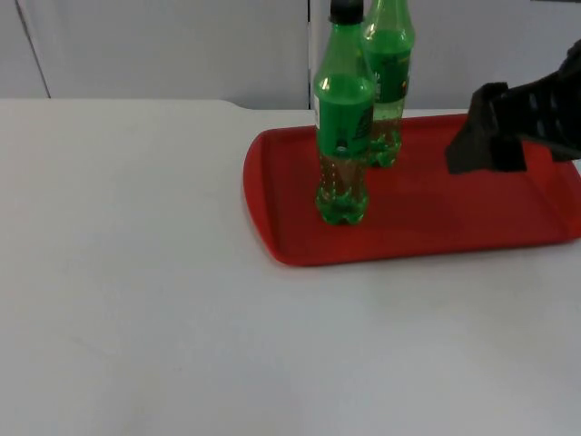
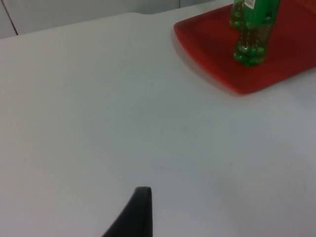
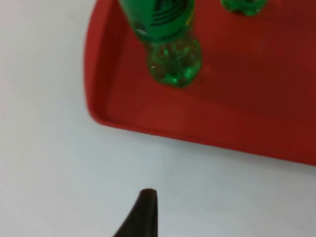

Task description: Place the bottle upright on the tray.

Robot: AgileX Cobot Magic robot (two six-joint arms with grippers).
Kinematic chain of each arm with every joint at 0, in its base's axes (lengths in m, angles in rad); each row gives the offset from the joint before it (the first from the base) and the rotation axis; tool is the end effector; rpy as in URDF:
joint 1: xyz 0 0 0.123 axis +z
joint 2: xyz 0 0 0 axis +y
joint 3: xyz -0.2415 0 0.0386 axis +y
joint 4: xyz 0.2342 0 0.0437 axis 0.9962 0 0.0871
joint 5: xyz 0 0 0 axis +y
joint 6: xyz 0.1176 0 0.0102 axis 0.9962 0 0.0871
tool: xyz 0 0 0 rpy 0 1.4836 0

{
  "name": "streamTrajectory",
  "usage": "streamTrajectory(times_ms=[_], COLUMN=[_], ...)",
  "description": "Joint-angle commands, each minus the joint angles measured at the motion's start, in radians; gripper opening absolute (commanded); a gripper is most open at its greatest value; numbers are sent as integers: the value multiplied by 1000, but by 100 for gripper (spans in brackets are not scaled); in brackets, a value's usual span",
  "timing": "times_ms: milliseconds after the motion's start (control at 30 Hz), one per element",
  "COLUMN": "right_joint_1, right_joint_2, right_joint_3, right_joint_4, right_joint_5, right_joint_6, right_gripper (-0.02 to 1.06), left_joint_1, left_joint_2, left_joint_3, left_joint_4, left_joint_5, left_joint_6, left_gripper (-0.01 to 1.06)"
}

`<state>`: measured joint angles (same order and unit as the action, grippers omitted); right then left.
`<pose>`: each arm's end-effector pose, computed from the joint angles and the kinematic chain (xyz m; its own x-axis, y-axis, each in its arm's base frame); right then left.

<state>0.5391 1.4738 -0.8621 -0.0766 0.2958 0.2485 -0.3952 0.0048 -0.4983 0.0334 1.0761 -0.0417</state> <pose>0.2694 0.1581 0.1821 -0.7047 -0.2185 -0.6750 -0.3832 0.9179 0.1029 0.0457 -0.0153 0.2561 -0.4477 0.1588 -0.8800 0.3495 0.9369 -0.0088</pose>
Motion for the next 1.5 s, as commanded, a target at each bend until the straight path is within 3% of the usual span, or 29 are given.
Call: streamTrajectory(times_ms=[0,400,933,1100,1467], right_joint_1=[27,206,206,206,206], right_joint_2=[-37,-195,-511,-665,-1005], right_joint_3=[1,8,234,285,296], right_joint_4=[2,2,4,4,-49], right_joint_5=[22,69,81,132,361], right_joint_6=[-35,-40,-40,-40,-53], right_gripper=[88,88,88,88,88], left_joint_1=[0,0,0,0,0], left_joint_2=[-5,-5,-5,-5,-5], left_joint_3=[3,3,3,3,3], left_joint_4=[-6,-6,-6,-6,-6], left_joint_5=[-2,-2,-2,-2,-2], left_joint_6=[-4,-4,-4,-4,-4], left_gripper=[105,105,105,105,105])
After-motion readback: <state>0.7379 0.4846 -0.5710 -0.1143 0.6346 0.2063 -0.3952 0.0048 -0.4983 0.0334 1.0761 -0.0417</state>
